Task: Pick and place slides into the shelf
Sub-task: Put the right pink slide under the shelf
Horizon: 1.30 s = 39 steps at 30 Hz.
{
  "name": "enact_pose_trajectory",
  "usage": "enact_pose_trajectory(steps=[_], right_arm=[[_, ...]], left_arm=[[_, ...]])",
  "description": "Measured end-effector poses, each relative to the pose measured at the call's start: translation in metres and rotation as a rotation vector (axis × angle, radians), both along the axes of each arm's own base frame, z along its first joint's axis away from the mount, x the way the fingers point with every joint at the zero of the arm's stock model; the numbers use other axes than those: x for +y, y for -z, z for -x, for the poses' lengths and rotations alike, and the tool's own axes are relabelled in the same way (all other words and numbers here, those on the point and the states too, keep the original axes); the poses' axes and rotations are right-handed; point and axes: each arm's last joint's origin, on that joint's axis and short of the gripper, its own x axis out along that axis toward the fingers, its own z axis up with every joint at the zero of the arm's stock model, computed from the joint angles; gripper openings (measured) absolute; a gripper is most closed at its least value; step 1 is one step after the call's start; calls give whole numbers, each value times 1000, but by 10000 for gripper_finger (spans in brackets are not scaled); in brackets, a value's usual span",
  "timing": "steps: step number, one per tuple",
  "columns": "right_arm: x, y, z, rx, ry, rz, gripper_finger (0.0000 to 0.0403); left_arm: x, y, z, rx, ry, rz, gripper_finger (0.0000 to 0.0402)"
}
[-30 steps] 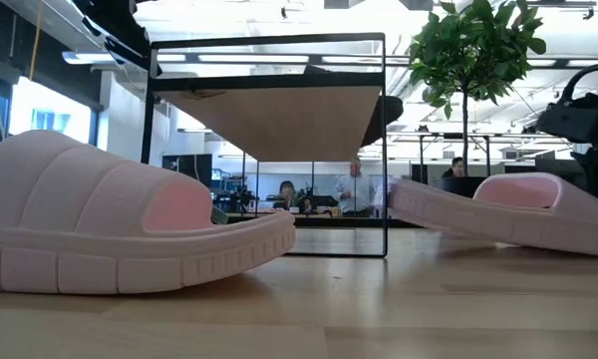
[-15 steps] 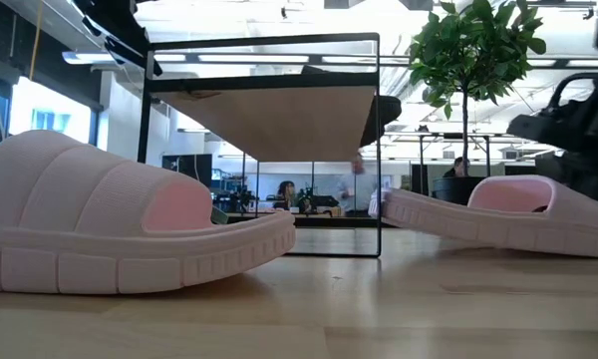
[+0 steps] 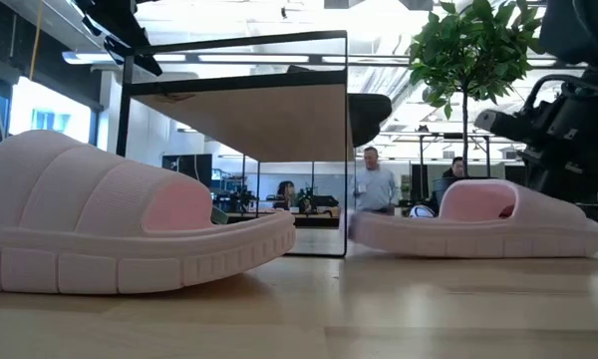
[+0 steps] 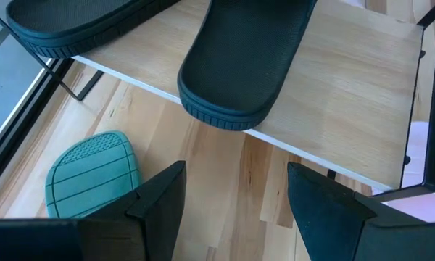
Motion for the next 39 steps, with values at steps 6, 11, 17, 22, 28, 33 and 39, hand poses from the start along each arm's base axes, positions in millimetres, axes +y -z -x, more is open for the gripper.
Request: enact_pose_trajectory(steps=[6,11,17,22,28,33,39], right_arm=[[-5,1,2,29,50,-6,0],[-3,5,-6,-28,88,-31,0],[-11,16,-21,-74,159,0,0],[-17,18,-31,-152,205,27,0],[-25,15,-39,-192,220,68,0],[-28,16,-37,-160,224,86,0],[-29,17,-34,-124,228,96,0]], left_arm=[[0,0,0,0,0,0,223],[-3,3,2,30,78,46,223],[-11,11,12,129,221,191,223],[-12,19,13,169,189,218,223],[-24,41,6,197,208,262,223],[-32,56,-6,118,198,260,223],[-41,68,-10,109,131,239,223]])
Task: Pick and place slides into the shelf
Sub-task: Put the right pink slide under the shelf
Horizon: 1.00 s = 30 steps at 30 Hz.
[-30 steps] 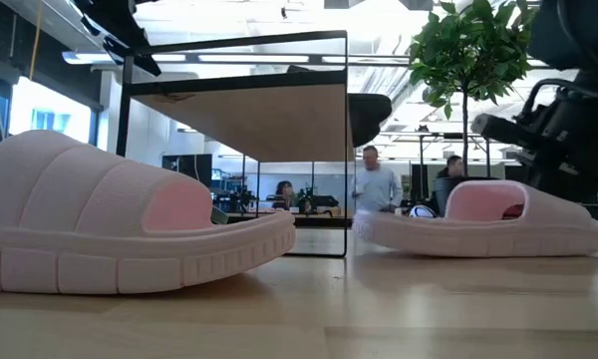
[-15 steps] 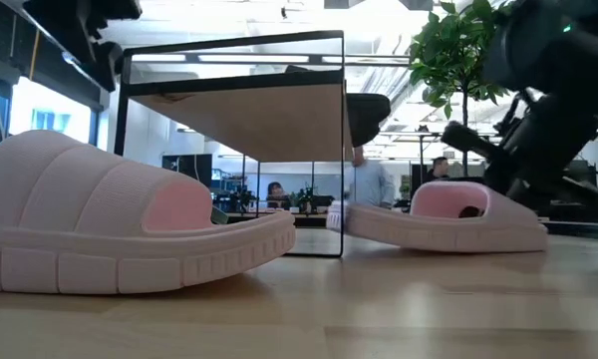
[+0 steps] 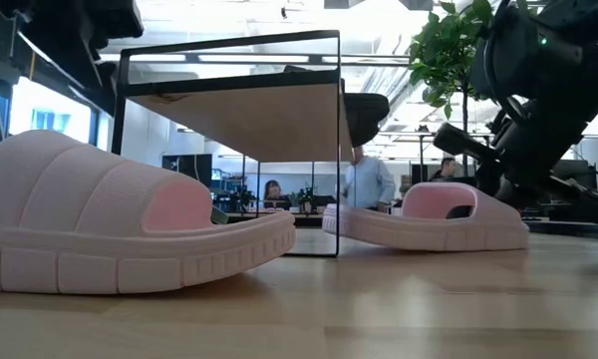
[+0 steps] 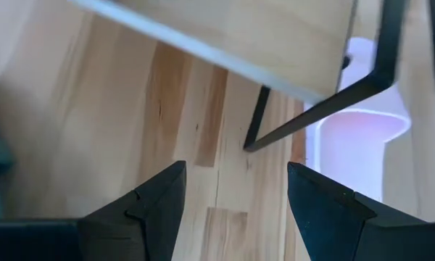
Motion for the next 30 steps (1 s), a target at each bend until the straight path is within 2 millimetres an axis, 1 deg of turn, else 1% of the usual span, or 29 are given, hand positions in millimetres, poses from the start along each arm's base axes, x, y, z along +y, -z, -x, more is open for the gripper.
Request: enact_pose_trajectory(steps=[4,8,14,21,26,30], right_arm=[[-1,0,2,10,19,0,0],[2,-1,-1,-27,15,-4,0],[13,-12,-11,-71,-30,-16,0],[25,-26,-22,-110,-89,-11,0],[33,-31,-23,-120,-119,-10,0],[37,-35,-20,-78,-125,-6,0]], left_arm=[[-7,9,-5,-16,-8,30,223],[-16,18,-16,-52,6,37,223],[-24,28,-30,-35,5,16,223],[-28,34,-42,-48,24,24,223],[-30,35,-46,-54,39,51,223],[-30,35,-46,-54,49,53,223]])
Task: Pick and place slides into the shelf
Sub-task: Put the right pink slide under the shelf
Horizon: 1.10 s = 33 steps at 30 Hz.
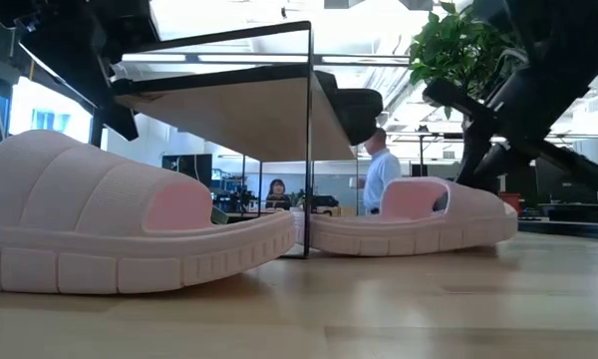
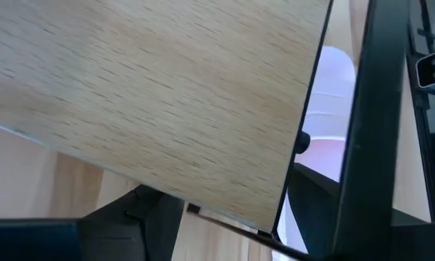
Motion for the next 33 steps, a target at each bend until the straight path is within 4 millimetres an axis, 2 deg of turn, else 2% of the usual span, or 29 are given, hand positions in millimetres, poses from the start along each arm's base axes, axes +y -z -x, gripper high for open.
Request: enact_pose_trajectory(steps=[6,11,18,22,28,33], right_arm=[[0,0,4,17,21,15,0],[1,-2,-2,-59,30,40,0],[3,-5,-9,-116,-8,54,0],[4,-7,-10,-86,-75,84,0],[-4,-20,8,42,-136,152,0],[-16,-30,34,262,-205,193,0]], left_arm=[[-2,-1,0,-6,76,43,200],[-4,-4,-4,-55,113,95,162],[-6,-8,-11,-128,139,113,126],[-6,-7,-12,-129,142,115,118],[-7,-7,-13,-125,141,115,119],[-7,-7,-13,-124,141,115,116]])
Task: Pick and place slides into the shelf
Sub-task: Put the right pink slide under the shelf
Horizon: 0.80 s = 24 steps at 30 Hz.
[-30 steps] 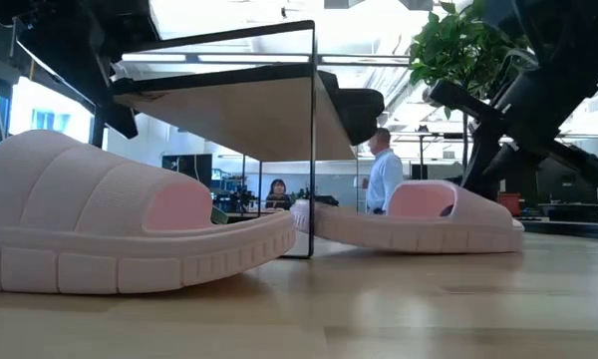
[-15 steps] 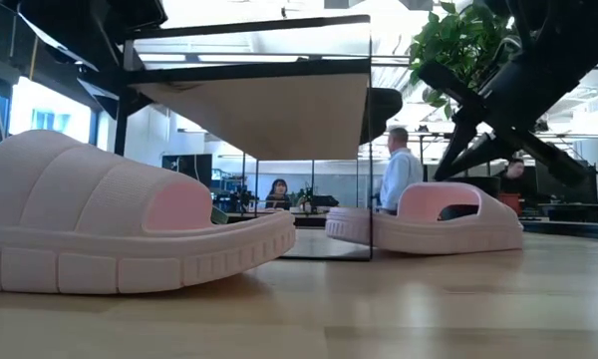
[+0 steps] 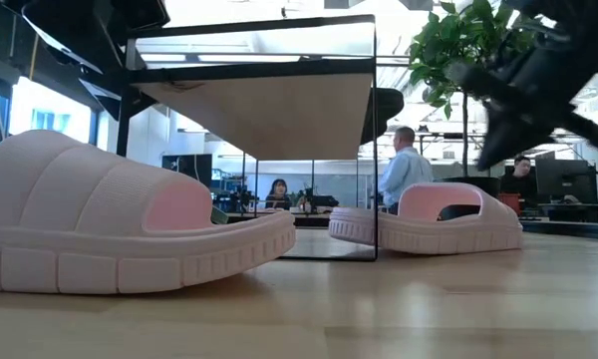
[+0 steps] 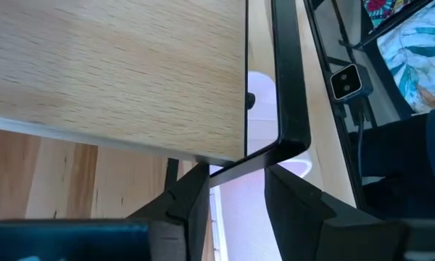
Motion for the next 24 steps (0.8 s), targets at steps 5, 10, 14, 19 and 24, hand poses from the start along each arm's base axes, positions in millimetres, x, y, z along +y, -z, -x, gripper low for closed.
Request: enact_pose_trajectory(steps=[5,10,14,19,24], right_arm=[[-12,2,12,246,-66,-136,0],[-19,4,13,168,-144,-246,0],[-28,-9,23,87,-181,-242,13],[-40,-19,42,-10,-220,-306,78],[-46,11,57,-75,-274,-519,158]], left_arm=[[0,0,0,1,0,-1,117],[0,0,0,2,-2,-2,116],[0,0,0,2,-3,-2,116],[0,0,0,2,-3,-2,117],[0,0,0,3,-3,-2,117]])
